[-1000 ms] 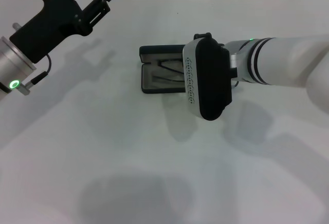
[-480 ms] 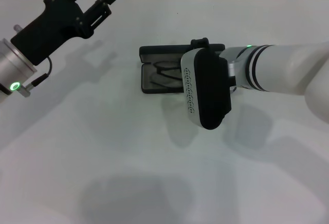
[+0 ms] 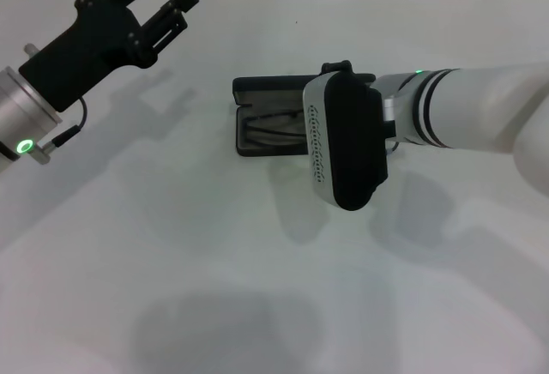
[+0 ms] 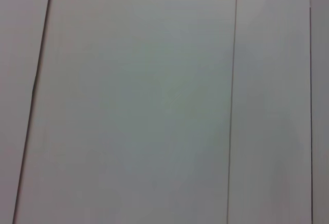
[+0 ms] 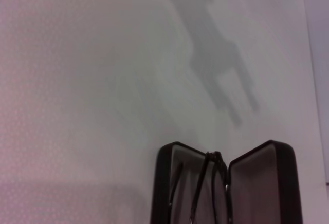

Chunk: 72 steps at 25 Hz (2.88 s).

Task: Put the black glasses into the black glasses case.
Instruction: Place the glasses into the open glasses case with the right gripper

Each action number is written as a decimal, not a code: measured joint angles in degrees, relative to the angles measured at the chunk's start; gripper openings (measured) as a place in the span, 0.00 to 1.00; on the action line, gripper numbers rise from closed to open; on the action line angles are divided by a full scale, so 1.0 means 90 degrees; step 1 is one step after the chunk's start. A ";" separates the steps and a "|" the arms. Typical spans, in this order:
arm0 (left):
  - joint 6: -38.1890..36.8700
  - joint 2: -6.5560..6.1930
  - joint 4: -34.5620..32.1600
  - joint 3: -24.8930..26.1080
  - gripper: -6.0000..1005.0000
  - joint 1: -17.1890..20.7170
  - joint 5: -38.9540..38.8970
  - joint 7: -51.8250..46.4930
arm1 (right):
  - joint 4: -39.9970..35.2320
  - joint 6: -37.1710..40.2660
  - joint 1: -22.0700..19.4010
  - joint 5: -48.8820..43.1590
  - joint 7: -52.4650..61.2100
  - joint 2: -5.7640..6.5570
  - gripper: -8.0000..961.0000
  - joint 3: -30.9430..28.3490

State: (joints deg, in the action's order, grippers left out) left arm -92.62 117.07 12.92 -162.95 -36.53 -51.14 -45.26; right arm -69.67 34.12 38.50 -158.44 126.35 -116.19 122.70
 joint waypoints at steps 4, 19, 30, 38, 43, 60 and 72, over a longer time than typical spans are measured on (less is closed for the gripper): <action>-0.0002 0.0002 0.0000 0.0000 0.56 0.0005 0.0006 0.0000 | -0.0023 -0.0029 -0.0042 -0.0029 -0.0009 0.0000 0.22 -0.0009; -0.0001 0.0027 0.0000 0.0000 0.56 -0.0006 0.0009 0.0010 | -0.1251 0.1675 -0.0457 0.1660 -0.1118 0.0038 0.48 -0.0483; 0.0221 0.0059 0.0000 0.0000 0.56 -0.0161 0.0078 0.0010 | -0.0137 0.3395 -0.0745 0.5117 -0.3621 0.0020 0.48 -0.3422; 0.0499 0.0075 -0.0009 0.0000 0.56 -0.0350 0.0214 0.0019 | 0.1698 0.2778 0.0153 0.5347 -0.3696 0.0030 0.49 -0.3642; 0.0515 0.0090 -0.0010 0.0000 0.56 -0.0422 0.0253 -0.0001 | 0.2072 0.2570 0.0378 0.5295 -0.3662 0.0017 0.49 -0.3616; 0.0516 0.0088 -0.0009 0.0000 0.56 -0.0463 0.0253 -0.0034 | 0.1244 0.2609 -0.0080 0.5128 -0.3420 0.0024 0.49 -0.3638; 0.0515 0.0171 -0.0020 0.0000 0.56 -0.0530 0.0252 0.0025 | 0.2213 0.2398 0.0642 0.6208 -0.3945 -0.0001 0.50 -0.2596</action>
State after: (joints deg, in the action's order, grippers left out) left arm -87.98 118.60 12.74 -162.95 -41.30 -48.87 -45.04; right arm -49.75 55.69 44.28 -102.57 90.84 -116.20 99.33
